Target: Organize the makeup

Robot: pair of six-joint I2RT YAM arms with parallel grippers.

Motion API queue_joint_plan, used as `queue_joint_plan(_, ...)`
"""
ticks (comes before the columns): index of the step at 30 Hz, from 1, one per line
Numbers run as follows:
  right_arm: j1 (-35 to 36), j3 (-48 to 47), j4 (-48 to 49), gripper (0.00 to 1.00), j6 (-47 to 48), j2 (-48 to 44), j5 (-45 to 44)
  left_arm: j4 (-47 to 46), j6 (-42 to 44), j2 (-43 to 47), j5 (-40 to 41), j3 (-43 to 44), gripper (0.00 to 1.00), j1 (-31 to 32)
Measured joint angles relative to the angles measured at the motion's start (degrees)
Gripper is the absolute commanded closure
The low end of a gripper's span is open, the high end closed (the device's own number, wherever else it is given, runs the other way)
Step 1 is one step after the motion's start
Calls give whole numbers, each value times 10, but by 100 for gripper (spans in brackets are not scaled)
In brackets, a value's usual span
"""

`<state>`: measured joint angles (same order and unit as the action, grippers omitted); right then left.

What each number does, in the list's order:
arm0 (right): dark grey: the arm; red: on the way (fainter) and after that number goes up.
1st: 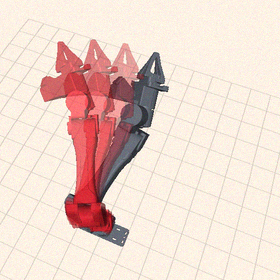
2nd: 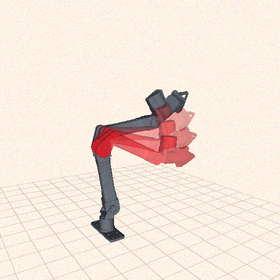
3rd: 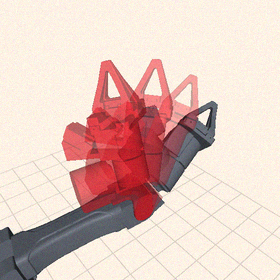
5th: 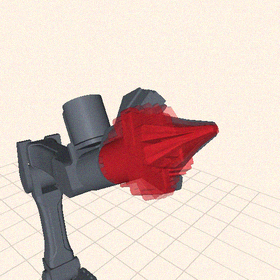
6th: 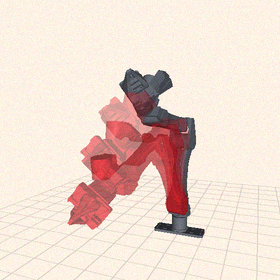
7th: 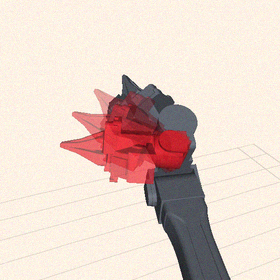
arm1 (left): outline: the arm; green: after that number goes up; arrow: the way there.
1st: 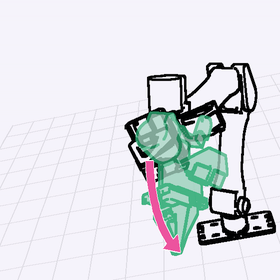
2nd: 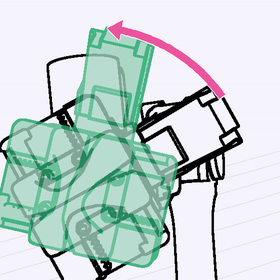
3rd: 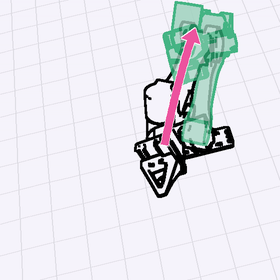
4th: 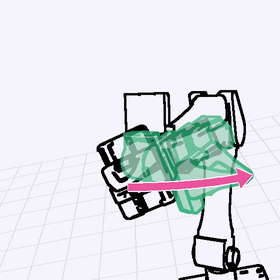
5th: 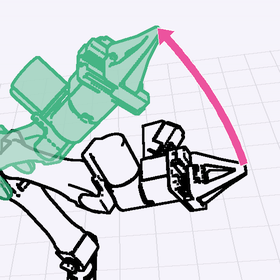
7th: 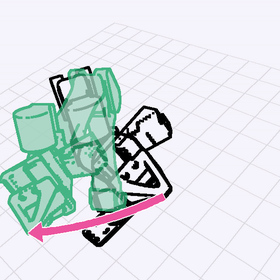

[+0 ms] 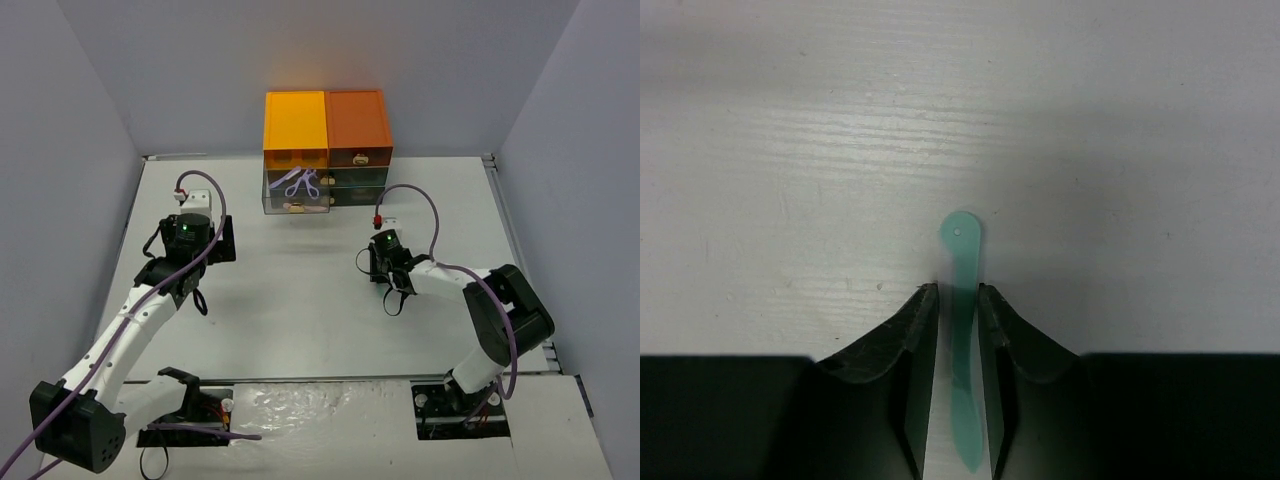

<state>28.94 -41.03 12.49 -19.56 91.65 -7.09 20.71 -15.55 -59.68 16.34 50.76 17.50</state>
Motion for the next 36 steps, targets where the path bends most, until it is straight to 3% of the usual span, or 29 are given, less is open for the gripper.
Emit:
queue_joint_plan(4, 0, 3, 10, 100, -2, 1, -1, 0, 0, 0, 0, 0, 3, 0)
queue_joint_plan(12, 14, -11, -39, 100, 3, -26, -8, 0, 0, 0, 0, 0, 3, 0)
queue_joint_plan(15, 26, -68, -85, 100, 11, -71, -10, 0, -1, 0, -2, 0, 3, 0)
queue_joint_plan(21, 57, -295, -109, 100, 39, -112, 1, -1, -1, 0, -16, 0, 3, 0)
queue_joint_plan(26, 69, -480, -87, 99, 63, -62, 39, -6, -1, 0, -30, 0, 3, 0)
queue_joint_plan(33, 75, -590, -61, 96, 78, 89, 91, -29, 1, 19, -68, -20, 3, 0)
queue_joint_plan(36, 77, -611, -63, 75, 82, 157, 102, -36, 1, 29, -94, -29, 3, 0)
